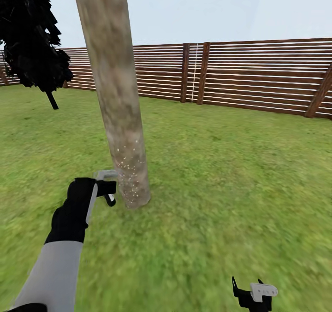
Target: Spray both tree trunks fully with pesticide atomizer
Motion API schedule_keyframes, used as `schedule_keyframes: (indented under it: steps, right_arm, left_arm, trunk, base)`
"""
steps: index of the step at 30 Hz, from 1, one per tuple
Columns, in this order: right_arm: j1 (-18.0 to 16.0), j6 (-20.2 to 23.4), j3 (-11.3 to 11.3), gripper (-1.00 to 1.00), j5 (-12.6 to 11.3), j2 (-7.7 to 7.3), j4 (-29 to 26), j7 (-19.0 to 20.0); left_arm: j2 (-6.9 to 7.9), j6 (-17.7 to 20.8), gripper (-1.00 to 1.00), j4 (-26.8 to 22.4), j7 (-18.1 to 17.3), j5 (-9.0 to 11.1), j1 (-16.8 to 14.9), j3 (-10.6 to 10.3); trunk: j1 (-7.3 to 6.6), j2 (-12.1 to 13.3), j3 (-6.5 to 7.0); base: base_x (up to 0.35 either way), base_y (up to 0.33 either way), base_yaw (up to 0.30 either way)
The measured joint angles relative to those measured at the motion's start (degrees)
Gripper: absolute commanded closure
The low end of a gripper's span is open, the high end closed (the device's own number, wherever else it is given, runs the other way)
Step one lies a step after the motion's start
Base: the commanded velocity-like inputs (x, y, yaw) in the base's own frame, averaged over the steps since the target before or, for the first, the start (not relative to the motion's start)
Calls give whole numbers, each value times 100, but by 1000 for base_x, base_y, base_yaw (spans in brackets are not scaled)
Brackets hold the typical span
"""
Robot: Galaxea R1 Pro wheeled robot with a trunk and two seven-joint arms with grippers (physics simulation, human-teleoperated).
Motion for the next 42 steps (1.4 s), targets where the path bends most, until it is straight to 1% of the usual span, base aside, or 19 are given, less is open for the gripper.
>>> schedule_keyframes:
  steps: [3, 5, 9, 10, 11, 12, 14, 16, 19, 20, 22, 24, 26, 28, 30, 33, 36, 38, 42]
  right_arm:
    - [0, 0, 0, -100, 0, 0, 0, 0]
    - [0, 0, 0, -100, 0, 0, 0, 0]
    - [0, 0, 1, -100, 0, 0, 0, 0]
    - [0, 0, 0, -100, 1, 0, 0, 0]
    - [0, 0, 1, -100, 1, 0, 0, 0]
    - [0, 0, 0, -100, 1, 0, 0, 0]
    - [0, 0, 0, -100, 0, 0, 0, 0]
    - [0, 0, 0, -100, 5, 0, 0, 0]
    - [0, 0, 0, -100, 6, 0, 0, 0]
    - [0, 0, 0, -100, 3, 0, 0, 0]
    - [0, 0, 0, -100, 2, 0, 0, 0]
    - [0, 0, 1, -100, 3, 0, 0, 4]
    - [0, 0, 1, -100, 6, 0, 0, 7]
    - [0, 0, 1, -100, 6, 0, 0, 6]
    - [0, 0, 1, -100, 5, 0, 0, 8]
    - [0, 0, 0, -100, 8, 0, 0, 9]
    - [0, 0, 0, -100, 9, 0, 0, 9]
    - [0, 0, 0, -100, 9, 0, 0, 9]
    - [0, 0, 0, -100, 9, 0, 0, 9]
  left_arm:
    - [-320, 16, 100, -114, 0, -4, -41, -282]
    - [-416, 17, 100, -136, 1, -34, -49, -447]
    - [-204, 15, 100, -140, 6, -142, -50, -264]
    - [26, 19, 100, -134, 3, -68, -53, -95]
    - [183, 9, 100, -131, 8, -230, -55, -6]
    - [275, 17, 100, -127, 3, -100, -56, 43]
    - [322, 18, 100, -125, 1, -70, -51, 67]
    - [227, 22, 100, -127, 0, 6, -49, 29]
    - [-163, 23, 100, -130, -1, 11, -52, -73]
    - [-264, 22, 100, -131, -1, 6, -50, -232]
    - [-274, 18, 100, -121, 1, -71, -46, -312]
    - [-190, 16, 100, -92, 2, -104, -47, -308]
    - [142, 13, 100, -3, 3, -179, -32, -111]
    - [361, 9, 100, 250, 3, -131, -29, 113]
    - [517, 1, 100, 491, 6, -86, 10, 153]
    - [437, -41, 100, 629, 14, -31, 38, 107]
    - [96, -70, 100, 899, 42, 7, 42, -100]
    - [-29, -75, 100, 922, 41, -35, 43, -164]
    - [-56, -117, 100, 1125, 29, -97, 80, -155]
  trunk:
    - [0, 0, 0]
    - [0, 0, 0]
    - [0, 0, 0]
    - [0, 0, 0]
    - [0, 0, 0]
    - [0, 0, 0]
    - [0, 0, 0]
    - [0, 0, 0]
    - [0, 0, 0]
    - [0, 0, 0]
    - [0, 0, 0]
    - [0, 0, 0]
    - [0, 0, 0]
    - [0, 0, 0]
    - [0, 0, -1]
    - [0, 0, 0]
    - [0, 0, 0]
    - [0, 0, 0]
    - [0, 0, 0]
  base:
    - [0, 0, 0]
    - [0, 0, 0]
    - [0, 0, 0]
    - [0, 0, 0]
    - [0, 0, 0]
    - [0, 0, 0]
    - [0, 0, 0]
    - [0, 0, 0]
    - [0, 0, 0]
    - [0, 0, 0]
    - [0, 0, 0]
    - [0, 0, 0]
    - [0, 0, 0]
    - [0, 0, 0]
    - [0, 0, 0]
    - [0, 0, 0]
    - [0, 0, 0]
    - [0, 0, 0]
    - [0, 0, 0]
